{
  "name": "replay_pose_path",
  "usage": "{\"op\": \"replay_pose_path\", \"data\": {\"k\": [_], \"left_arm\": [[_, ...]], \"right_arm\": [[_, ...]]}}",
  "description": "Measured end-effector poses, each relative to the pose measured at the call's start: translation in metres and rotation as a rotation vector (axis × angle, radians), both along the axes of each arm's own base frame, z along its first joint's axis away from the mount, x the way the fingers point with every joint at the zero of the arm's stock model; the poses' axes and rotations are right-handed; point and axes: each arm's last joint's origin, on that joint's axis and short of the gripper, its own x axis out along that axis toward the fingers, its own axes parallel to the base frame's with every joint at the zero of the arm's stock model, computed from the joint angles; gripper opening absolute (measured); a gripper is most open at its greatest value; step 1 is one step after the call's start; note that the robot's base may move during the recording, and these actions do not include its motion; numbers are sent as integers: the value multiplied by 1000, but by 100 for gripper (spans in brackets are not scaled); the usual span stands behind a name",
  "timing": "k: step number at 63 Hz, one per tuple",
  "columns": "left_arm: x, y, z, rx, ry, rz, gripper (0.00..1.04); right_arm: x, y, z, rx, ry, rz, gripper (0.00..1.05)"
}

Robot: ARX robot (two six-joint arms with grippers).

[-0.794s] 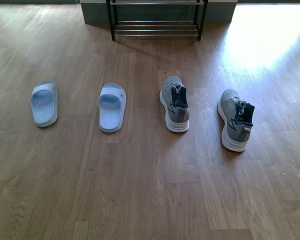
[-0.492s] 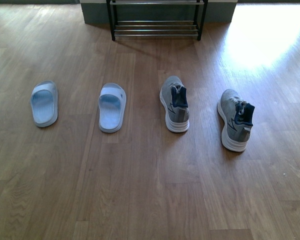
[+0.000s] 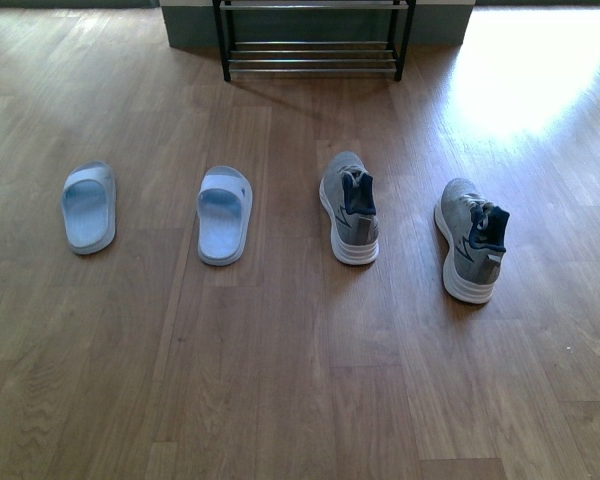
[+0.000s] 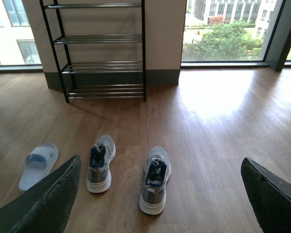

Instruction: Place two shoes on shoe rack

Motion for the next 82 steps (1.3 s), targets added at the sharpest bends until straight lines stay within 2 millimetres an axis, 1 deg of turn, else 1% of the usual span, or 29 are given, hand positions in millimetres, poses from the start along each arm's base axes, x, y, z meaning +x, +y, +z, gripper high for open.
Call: {"op": "replay_pose_path", "data": {"k": [82], "left_arm": [[0,0,0,0,0,0,95]], "right_arm": [[0,0,0,0,0,1,96]]}}
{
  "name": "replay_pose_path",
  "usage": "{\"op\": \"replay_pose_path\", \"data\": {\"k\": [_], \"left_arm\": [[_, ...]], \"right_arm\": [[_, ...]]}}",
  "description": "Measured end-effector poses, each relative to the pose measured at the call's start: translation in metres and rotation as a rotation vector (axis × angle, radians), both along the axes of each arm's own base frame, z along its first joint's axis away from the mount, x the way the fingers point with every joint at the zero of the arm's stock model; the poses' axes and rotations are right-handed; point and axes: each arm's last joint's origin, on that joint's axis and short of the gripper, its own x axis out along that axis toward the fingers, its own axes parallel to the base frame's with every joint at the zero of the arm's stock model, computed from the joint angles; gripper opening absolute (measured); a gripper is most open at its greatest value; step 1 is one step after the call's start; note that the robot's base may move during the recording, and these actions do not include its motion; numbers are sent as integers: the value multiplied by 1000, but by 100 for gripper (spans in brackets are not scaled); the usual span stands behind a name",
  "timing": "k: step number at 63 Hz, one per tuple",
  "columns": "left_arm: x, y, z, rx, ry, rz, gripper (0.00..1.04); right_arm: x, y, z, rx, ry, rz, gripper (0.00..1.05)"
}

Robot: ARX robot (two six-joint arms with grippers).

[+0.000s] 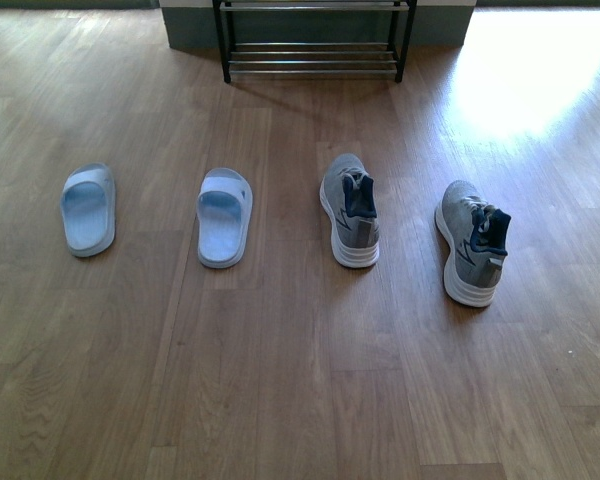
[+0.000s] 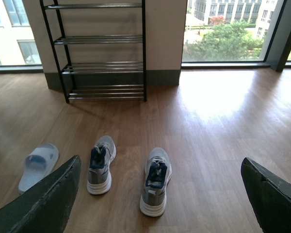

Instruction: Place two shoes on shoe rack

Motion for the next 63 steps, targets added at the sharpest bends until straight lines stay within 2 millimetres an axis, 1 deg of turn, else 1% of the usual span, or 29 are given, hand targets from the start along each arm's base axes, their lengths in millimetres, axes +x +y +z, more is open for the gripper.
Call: {"op": "replay_pose_path", "data": {"k": [63], "left_arm": [[0,0,0,0,0,0,95]], "right_arm": [[0,0,0,0,2,0,96]]}}
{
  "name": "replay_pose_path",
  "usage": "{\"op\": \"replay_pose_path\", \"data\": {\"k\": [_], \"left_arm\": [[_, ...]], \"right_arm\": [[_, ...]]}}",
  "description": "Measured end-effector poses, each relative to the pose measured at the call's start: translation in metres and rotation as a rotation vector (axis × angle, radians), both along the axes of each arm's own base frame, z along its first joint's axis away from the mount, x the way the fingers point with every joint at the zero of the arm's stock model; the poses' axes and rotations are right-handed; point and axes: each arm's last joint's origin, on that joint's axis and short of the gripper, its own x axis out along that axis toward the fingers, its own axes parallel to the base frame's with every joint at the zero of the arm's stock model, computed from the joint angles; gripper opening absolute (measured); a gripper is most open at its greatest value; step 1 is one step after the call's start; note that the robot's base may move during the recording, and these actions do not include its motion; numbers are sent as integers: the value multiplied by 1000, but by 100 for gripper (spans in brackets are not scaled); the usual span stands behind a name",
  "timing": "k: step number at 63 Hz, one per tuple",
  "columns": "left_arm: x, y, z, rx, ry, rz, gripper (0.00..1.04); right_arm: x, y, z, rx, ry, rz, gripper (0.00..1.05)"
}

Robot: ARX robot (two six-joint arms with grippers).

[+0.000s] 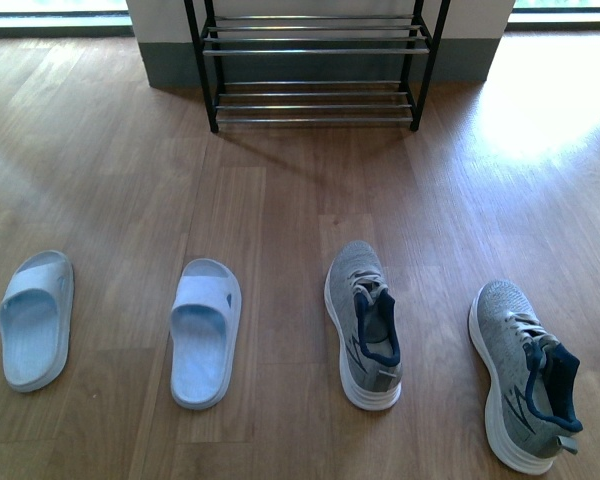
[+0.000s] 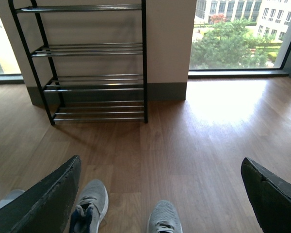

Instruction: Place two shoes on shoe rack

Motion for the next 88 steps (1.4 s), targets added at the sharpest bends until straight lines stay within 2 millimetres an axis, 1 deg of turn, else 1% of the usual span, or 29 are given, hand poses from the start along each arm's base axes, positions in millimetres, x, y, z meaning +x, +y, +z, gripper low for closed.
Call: {"op": "replay_pose_path", "data": {"k": [13,14,16,17,19,22,23,27,31,33,36,38,43,45,50,52,57,58,62,73,76,81,88], "left_arm": [[0,0,0,0,0,0,95],[0,0,0,0,0,0,95],[0,0,0,0,0,0,95],[0,0,0,0,0,0,95],[0,0,0,0,0,-1,95],[0,0,0,0,0,0,95],[0,0,0,0,0,0,95],[0,0,0,0,0,0,95],[0,0,0,0,0,0,95],[0,0,0,0,0,0,95],[0,0,0,0,0,0,95],[0,0,0,0,0,0,95],[0,0,0,0,0,0,95],[0,0,0,0,0,0,95],[0,0,0,0,0,0,95],[0,0,0,0,0,0,95],[0,0,0,0,0,0,95],[0,0,0,0,0,0,95],[0,0,0,0,0,0,95],[0,0,0,0,0,0,95],[0,0,0,0,0,0,95],[0,0,0,0,0,0,95],[0,0,0,0,0,0,95]], "right_arm": [[0,0,0,0,0,1,96],[0,0,0,5,3,15,96],[2,0,-1,37,31,118,96],[3,-1,-1,41,37,122,96],[8,-3,-1,73,68,225,96],[18,-6,0,107,121,277,96],[20,-7,1,111,132,279,96],[41,-11,2,123,207,253,96],[62,-16,-3,119,290,205,96],[77,-20,-11,115,348,178,96],[90,-23,-21,105,412,158,96],[102,-25,-35,96,475,144,96],[118,-29,-59,77,575,124,96],[126,-30,-74,53,619,104,96],[137,-34,-97,14,688,75,96],[142,-36,-111,-7,726,64,96],[150,-39,-133,-37,793,44,96],[152,-41,-143,-52,820,36,96],[159,-46,-166,-76,892,18,96],[167,-56,-210,-78,1044,26,96],[168,-58,-221,-73,1083,34,96],[172,-58,-233,-71,1112,48,96],[178,-60,-245,-66,1131,55,96]]}}
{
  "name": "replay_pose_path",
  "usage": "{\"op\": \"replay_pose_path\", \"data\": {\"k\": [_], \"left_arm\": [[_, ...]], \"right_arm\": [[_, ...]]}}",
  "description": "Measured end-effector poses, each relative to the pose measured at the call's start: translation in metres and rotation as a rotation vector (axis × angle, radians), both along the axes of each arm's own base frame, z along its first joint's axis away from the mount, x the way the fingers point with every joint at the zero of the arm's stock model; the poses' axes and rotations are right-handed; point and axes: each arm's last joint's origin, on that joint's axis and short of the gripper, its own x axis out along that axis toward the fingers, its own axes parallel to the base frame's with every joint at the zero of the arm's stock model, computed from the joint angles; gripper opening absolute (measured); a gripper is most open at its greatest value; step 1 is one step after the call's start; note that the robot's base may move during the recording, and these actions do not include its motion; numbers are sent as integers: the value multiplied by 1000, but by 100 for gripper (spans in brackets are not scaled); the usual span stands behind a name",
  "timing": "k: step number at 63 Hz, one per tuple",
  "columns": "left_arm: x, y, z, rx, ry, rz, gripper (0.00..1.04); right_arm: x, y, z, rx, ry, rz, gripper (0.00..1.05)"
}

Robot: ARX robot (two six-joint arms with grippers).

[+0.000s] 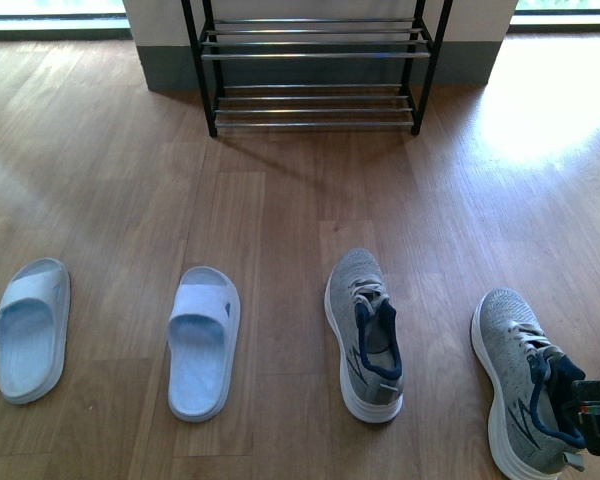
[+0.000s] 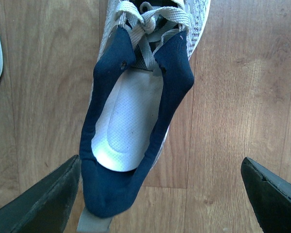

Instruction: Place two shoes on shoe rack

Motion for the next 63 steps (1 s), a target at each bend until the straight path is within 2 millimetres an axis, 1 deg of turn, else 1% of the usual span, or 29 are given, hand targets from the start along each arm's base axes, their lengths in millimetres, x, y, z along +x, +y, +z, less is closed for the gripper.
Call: {"op": "replay_pose_path", "data": {"k": [21,32,41,44,47,49,51,52,57,63], "left_arm": [[0,0,0,0,0,0,95],[0,0,0,0,0,0,95],[0,0,0,0,0,0,95],[0,0,0,0,0,0,95],[0,0,0,0,0,0,95],[0,0,0,0,0,0,95],[0,0,0,0,0,0,95],[0,0,0,0,0,0,95],[0,0,0,0,0,0,95],[0,0,0,0,0,0,95]], "right_arm": [[27,-5,-25,-1,31,-22,96],[38,-4,-40,-8,33,-19,96],[42,-4,-48,-4,28,-25,96],[42,-5,-49,-1,26,-30,90],[42,-4,-50,13,24,-28,82],[43,-4,-50,16,24,-26,78],[43,-4,-50,18,23,-25,73],[44,-3,-50,20,21,-22,66],[44,-3,-50,24,18,-20,55],[44,-3,-50,35,18,-15,40]]}}
